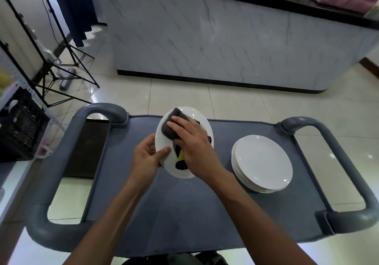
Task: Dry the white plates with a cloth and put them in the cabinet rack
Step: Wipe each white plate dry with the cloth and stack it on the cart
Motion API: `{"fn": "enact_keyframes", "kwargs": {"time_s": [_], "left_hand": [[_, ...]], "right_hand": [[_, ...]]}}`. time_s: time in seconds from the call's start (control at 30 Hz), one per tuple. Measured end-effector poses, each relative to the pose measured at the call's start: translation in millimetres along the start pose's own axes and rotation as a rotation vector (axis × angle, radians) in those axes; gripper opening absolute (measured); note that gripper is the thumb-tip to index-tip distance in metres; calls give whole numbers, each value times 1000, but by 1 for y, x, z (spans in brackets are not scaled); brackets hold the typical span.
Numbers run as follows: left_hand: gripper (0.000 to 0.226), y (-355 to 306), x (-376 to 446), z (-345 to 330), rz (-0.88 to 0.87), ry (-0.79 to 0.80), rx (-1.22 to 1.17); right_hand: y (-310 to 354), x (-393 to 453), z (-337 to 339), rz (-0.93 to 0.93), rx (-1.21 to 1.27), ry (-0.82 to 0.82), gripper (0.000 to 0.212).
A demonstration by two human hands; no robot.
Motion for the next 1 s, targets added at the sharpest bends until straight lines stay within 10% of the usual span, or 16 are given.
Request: {"fn": "enact_keyframes", "kwargs": {"time_s": [1.0], "left_hand": [[42, -49, 31, 10, 26, -128, -223]], "right_hand": [[-37, 82, 9, -301, 138, -339, 40]]}}
Point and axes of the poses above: each hand's wrist, its own x-axis towards the middle knuckle, its own z-axis out of the back of the hand, y = z × x, the point moved 3 cm from there along x, towards the middle knuckle, and after that the axes turned 15 degrees about -y, right-handed, at the moved point
